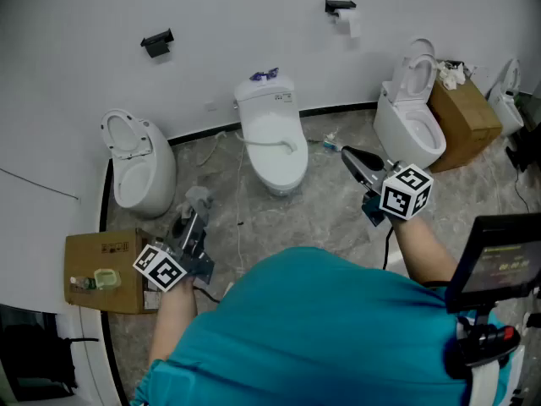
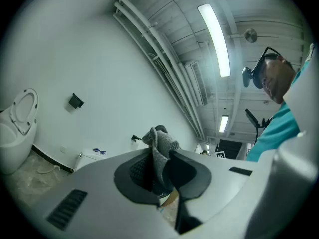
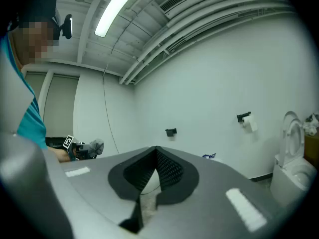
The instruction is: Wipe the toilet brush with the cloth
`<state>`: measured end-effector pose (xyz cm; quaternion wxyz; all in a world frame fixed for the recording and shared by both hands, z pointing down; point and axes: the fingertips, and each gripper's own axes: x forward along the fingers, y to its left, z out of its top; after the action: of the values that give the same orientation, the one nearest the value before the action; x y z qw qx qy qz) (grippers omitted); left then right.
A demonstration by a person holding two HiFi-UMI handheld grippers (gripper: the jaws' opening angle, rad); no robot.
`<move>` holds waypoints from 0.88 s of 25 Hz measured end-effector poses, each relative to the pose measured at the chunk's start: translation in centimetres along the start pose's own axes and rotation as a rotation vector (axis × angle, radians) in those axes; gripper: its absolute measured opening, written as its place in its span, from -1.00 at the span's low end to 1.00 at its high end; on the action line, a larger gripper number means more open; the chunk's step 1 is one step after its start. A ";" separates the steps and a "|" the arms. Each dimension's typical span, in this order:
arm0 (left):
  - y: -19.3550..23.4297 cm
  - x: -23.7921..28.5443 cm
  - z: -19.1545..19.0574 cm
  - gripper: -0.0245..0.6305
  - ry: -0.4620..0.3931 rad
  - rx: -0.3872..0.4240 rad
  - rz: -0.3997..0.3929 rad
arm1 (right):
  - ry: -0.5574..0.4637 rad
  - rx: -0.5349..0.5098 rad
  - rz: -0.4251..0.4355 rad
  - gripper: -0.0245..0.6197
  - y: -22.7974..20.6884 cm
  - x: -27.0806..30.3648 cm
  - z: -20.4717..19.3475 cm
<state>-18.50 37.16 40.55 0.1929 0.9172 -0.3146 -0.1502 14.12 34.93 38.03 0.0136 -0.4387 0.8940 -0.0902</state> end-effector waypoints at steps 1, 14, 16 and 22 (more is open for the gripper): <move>0.0 0.0 -0.1 -0.80 0.000 0.001 -0.001 | 0.001 -0.003 -0.003 -0.94 0.0 -0.1 -0.1; -1.2 3.7 -1.7 -0.80 -0.010 -0.003 -0.014 | 0.012 -0.055 -0.001 -0.94 -2.7 -2.2 0.2; -1.5 4.3 -2.6 -0.80 -0.013 -0.004 -0.017 | 0.014 -0.081 -0.005 -0.94 -3.2 -3.0 -0.1; -5.3 10.0 -5.0 -0.80 0.010 -0.020 -0.027 | 0.023 -0.090 -0.024 -0.94 -8.7 -6.8 1.0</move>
<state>-6.22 35.92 41.05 0.2017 0.9202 -0.2997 -0.1512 25.23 34.89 38.16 -0.0173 -0.4483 0.8920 -0.0551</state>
